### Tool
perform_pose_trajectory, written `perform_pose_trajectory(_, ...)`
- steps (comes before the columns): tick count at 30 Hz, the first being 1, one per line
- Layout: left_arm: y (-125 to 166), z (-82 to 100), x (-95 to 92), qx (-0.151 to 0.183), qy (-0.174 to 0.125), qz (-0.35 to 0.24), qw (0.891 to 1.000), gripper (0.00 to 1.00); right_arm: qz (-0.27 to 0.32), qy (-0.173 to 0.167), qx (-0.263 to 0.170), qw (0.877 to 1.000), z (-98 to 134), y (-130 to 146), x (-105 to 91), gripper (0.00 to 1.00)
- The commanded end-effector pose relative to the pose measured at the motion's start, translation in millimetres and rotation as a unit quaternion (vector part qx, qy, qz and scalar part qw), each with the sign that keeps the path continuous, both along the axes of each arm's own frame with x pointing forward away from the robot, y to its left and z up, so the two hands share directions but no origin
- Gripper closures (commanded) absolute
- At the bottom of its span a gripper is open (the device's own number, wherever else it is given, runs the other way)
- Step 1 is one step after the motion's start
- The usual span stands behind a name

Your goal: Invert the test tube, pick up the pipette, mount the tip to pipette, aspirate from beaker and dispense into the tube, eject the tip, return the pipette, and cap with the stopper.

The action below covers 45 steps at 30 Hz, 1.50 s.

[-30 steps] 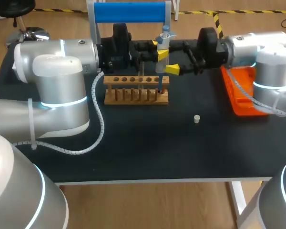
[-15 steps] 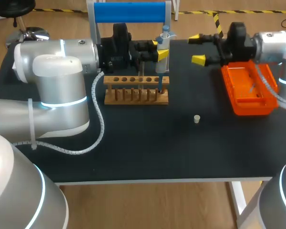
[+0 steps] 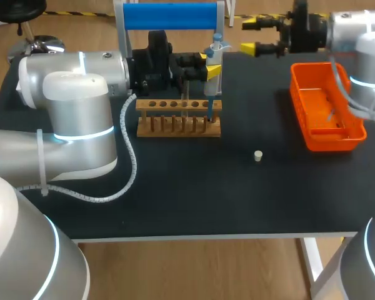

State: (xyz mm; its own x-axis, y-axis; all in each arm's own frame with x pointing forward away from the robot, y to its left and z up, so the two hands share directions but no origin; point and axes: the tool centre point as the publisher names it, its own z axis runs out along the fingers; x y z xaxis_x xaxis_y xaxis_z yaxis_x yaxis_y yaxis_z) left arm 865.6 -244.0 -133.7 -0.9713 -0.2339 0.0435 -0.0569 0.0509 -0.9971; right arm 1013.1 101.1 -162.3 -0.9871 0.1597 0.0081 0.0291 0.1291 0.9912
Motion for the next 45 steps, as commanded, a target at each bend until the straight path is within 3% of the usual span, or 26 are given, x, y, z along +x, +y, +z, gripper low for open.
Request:
perform_pose_trajectory(1,-2,-0.9,-0.5,-0.002,-0.001,0.003,1.000,1.00,-0.007,0.001,-0.017,1.000,2,24,20.5,0.00)
perform_pose_trajectory(19,-2,-0.9,-0.5,-0.002,-0.001,0.003,1.000,1.00,-0.052,0.004,-0.078,0.996,-8,55,65.5,0.00)
perform_pose_trajectory(45,-2,-0.9,-0.5,-0.002,-0.001,0.003,1.000,1.00,-0.058,-0.004,-0.108,0.992,-17,78,76.4,0.00)
